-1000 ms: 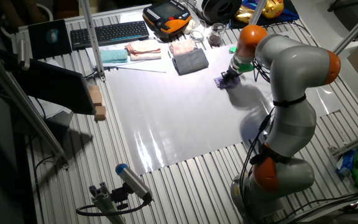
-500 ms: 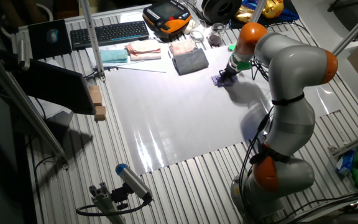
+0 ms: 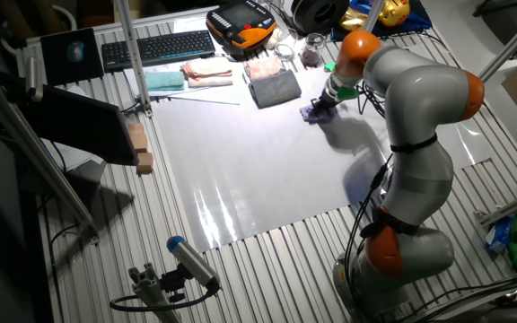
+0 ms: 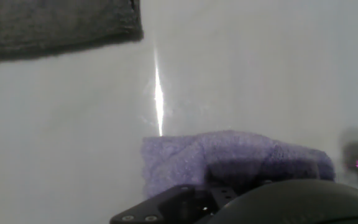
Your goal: Clean the table with a cloth
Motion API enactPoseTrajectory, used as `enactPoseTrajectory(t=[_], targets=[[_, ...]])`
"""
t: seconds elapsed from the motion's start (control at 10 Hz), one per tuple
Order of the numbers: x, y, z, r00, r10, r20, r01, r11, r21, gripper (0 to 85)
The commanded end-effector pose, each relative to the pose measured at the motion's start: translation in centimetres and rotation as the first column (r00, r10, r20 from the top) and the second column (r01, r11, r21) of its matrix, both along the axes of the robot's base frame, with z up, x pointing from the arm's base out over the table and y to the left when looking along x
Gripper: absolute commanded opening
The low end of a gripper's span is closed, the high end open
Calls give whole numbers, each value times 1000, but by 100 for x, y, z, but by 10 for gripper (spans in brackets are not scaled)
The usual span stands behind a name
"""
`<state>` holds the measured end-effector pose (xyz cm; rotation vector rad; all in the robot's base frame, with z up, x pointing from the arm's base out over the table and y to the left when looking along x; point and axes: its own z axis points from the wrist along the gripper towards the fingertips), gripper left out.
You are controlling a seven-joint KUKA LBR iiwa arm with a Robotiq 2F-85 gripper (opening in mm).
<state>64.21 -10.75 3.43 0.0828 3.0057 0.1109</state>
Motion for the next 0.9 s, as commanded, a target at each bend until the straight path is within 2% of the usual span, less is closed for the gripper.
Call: enactPoseTrajectory(t=[0.0,0.2,0.4,0.6,0.8], targets=[[-5,40,-32,1000,-8,-3,9,1000,6,0],[-73,210,-71,999,-45,-28,45,999,-8,0],[-207,379,-67,997,-72,-42,70,996,-49,0],[-240,419,-6,996,-76,-56,72,995,-66,0],[-308,516,32,993,-93,-70,88,993,-78,0]])
